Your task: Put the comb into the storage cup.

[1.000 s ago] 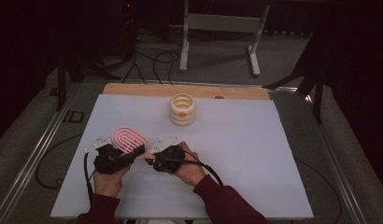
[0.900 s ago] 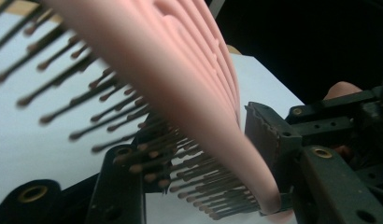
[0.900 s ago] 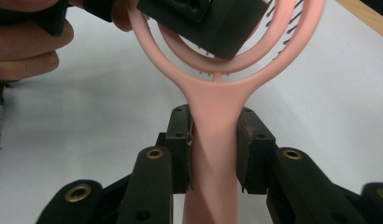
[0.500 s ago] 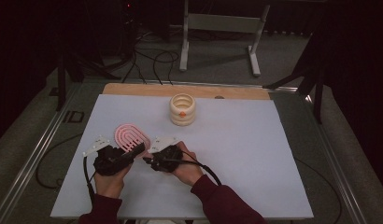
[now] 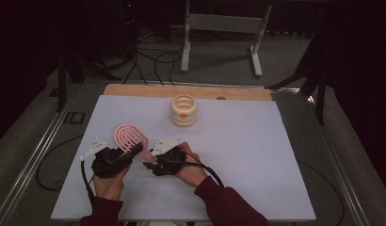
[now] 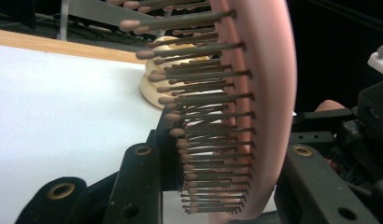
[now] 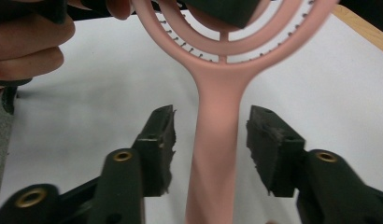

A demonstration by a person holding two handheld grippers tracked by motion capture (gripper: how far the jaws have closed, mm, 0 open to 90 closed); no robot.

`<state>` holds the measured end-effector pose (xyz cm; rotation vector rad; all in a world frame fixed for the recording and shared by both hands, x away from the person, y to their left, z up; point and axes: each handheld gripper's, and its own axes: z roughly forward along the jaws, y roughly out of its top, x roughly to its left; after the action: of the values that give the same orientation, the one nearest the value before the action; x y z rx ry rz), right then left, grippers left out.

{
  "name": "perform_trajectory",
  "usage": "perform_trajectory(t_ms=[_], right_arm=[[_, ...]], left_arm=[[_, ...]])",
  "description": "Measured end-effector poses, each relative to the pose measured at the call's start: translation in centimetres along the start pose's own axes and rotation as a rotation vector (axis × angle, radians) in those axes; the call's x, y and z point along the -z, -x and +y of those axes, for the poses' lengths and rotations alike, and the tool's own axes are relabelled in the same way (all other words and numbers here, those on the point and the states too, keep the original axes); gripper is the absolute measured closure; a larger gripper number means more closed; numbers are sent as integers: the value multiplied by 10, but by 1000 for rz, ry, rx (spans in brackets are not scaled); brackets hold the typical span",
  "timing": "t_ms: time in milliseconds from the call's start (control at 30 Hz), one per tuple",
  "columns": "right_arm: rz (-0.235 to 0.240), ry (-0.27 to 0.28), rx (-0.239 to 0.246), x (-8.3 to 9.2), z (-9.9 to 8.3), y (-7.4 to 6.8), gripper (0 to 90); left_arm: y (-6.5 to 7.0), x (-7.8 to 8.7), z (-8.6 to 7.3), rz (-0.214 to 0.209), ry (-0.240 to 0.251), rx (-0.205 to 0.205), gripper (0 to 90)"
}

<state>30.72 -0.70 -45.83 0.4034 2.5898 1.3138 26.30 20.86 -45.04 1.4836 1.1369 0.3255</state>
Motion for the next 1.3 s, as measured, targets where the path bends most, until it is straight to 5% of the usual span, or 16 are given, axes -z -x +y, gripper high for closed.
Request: perform_trajectory(t_ms=[400, 733, 833, 1300], right_arm=[[-50, 19, -51, 22, -12, 13, 217], [-98, 34, -80, 45, -24, 22, 151], [-172, 55, -124, 68, -45, 33, 131], [-287, 104, -198, 110, -80, 55, 109]], left_arm=[[-2, 6, 1, 21, 22, -17, 644], [-3, 9, 2, 27, 30, -20, 644], [-2, 10, 2, 27, 33, -31, 644], [-5, 15, 4, 31, 56, -28, 644]])
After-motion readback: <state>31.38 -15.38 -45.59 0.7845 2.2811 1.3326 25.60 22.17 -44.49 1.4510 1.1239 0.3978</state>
